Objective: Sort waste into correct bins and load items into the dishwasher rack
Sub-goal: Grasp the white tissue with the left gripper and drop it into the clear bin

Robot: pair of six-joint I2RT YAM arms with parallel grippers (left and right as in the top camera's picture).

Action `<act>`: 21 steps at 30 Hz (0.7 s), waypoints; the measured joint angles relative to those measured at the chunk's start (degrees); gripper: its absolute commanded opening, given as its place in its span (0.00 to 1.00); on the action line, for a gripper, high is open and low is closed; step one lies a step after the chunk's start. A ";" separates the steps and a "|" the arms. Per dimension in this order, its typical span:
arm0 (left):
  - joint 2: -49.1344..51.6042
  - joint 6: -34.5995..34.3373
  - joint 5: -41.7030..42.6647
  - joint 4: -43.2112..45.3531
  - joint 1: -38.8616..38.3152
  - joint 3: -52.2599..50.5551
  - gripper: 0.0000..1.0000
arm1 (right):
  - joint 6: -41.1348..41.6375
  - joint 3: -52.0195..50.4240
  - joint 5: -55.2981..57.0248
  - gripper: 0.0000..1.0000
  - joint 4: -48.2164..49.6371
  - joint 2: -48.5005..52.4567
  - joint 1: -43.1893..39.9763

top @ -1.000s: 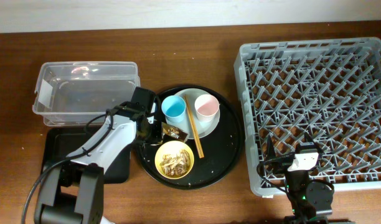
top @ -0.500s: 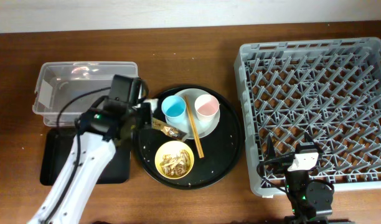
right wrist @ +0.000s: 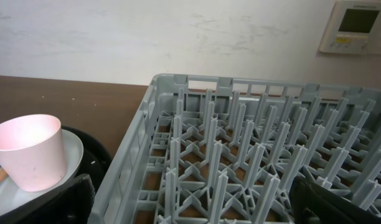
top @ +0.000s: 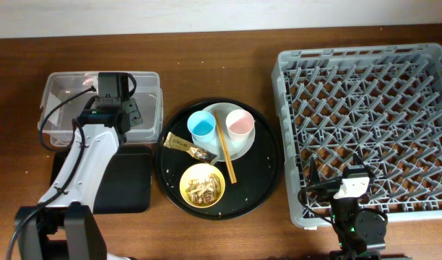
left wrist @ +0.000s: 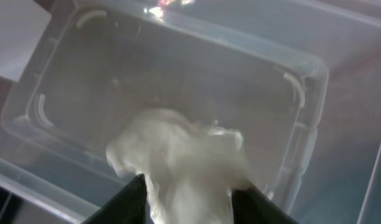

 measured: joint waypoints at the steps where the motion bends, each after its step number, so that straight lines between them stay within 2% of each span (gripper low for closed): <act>1: 0.00 -0.04 0.00 0.81 0.00 0.00 0.55 | 0.00 0.00 0.00 0.99 0.00 0.00 0.00; 4: 0.00 -0.20 0.02 1.46 0.00 0.00 0.59 | 0.00 0.00 0.00 0.98 0.00 0.00 0.00; 8: -1.29 -0.22 1.81 -0.24 0.00 0.11 0.46 | 0.04 0.00 0.00 0.98 0.00 0.00 0.00; 11: -8.55 -0.22 13.25 -7.08 0.11 0.22 0.44 | 0.02 0.00 0.00 0.98 0.02 0.00 0.00; 12: -11.96 -0.24 18.88 -9.07 0.11 0.35 0.41 | 0.00 0.00 0.00 0.99 0.00 0.00 0.00; 13: -14.78 -0.24 23.98 -11.08 0.09 0.61 0.32 | 0.00 0.00 0.00 0.98 0.00 0.00 0.00; 15: -17.38 -0.59 30.36 -14.53 -0.20 1.07 0.30 | 0.02 0.00 0.00 0.98 0.02 0.00 0.00; 17: -17.55 -1.60 33.53 -17.81 -1.66 0.94 0.26 | 0.02 0.00 0.00 0.98 0.02 0.00 0.00; 21: -17.57 -6.91 34.97 -16.59 -6.95 -3.19 0.26 | 0.00 0.00 0.02 0.98 0.02 0.00 0.00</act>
